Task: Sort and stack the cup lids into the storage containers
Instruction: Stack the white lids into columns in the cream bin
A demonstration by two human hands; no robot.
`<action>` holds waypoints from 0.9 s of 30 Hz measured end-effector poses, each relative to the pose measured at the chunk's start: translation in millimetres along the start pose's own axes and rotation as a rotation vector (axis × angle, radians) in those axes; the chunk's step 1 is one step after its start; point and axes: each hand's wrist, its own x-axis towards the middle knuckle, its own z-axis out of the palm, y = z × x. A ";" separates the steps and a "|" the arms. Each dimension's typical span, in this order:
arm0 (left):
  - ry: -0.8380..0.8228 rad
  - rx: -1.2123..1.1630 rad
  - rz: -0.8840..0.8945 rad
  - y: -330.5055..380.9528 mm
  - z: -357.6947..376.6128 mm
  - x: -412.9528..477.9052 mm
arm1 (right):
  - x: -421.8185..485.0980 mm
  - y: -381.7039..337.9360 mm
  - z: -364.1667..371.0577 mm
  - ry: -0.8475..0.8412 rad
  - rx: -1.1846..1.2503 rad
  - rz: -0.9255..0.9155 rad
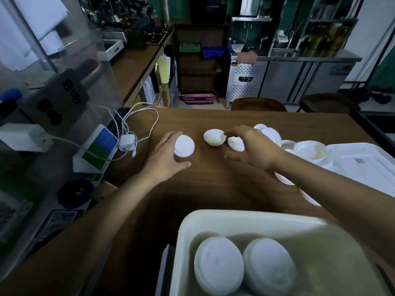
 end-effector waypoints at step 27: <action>-0.070 -0.048 -0.050 -2.1 -0.4 14.7 | 96.1 6.0 27.9 -0.121 -0.106 0.134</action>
